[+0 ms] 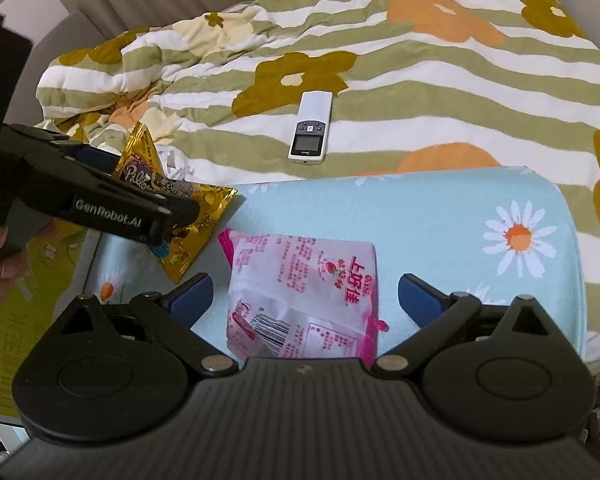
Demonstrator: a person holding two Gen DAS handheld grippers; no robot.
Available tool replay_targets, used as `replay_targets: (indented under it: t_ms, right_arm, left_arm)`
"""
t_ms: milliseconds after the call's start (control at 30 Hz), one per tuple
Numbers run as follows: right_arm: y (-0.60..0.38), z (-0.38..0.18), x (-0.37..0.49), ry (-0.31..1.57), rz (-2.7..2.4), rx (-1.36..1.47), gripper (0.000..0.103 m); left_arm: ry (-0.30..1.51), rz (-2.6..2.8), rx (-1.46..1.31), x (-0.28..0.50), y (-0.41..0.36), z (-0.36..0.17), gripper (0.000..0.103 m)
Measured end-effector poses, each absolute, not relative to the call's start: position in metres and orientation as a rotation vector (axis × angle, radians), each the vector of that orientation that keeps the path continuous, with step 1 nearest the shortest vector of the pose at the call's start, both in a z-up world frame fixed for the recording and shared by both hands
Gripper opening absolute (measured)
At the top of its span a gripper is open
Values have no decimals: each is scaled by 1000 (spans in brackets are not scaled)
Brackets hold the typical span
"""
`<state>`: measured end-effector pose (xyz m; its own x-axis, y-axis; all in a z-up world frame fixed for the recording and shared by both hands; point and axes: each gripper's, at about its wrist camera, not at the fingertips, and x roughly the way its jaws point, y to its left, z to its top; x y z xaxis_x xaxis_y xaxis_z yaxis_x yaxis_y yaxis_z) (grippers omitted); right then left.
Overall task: Organize snacks
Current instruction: 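Grasp the gold Pillows bag with the left tool while the right tool grasps the pink-white bag, then carry both bags into the yellow box and open both tools to release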
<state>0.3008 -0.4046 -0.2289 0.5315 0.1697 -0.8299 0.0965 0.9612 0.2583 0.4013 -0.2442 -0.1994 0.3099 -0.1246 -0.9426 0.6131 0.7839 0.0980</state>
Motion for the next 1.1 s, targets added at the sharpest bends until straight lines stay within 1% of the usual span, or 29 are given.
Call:
replay_targets:
  t_ms: [33,67,100,200,300,567,633,700,733,800,867,1000,1100]
  right_arm:
    - [-404,-230,301,1015,42,281,103]
    - [-403,-231,302,1016,42,276,103]
    - [-403,-232,303,1017,41,274,103]
    - [-404,-234,304,1022,38,277,103]
    - [-404,-237,306,1029,39,276,103]
    - [-396,-242,311,1031,46,241,103]
    - [-392,-242,313,1026,53,215,98]
    - [-387,-241,315,1023,58,169,90]
    - [-385,-242,315,1020,60,152,87]
    - [-382,-242,314,1014,67,134,78]
    - [-380,-241,313,1014,76,140,73]
    - [-380,-237,311,1005,76,162,68]
    - [-379,-229,307,987,76,172,68]
  left_arm:
    - [1187,-519,472,403,-243,-203,86]
    - [1202,-521,465,404,-242,-206,77]
    - [1208,-530,463,403,-242,-207,72]
    - [1182,-556,469,397,-243,-206,66]
    - [1164,-563,484,392,-246,-204,64]
    - [1134,-558,501,384,-246,-202,64]
    - [1130,-550,498,384,-244,-201,64]
    - [1129,-547,489,383,-241,-200,64]
    - [1128,-545,485,383,-239,-199,64]
    - [1123,-540,481,383,-237,-197,64]
    - [1119,-536,472,382,-234,-194,64]
    - [1106,-531,452,379,-231,-187,64]
    - [1088,-532,435,373,-227,-177,64]
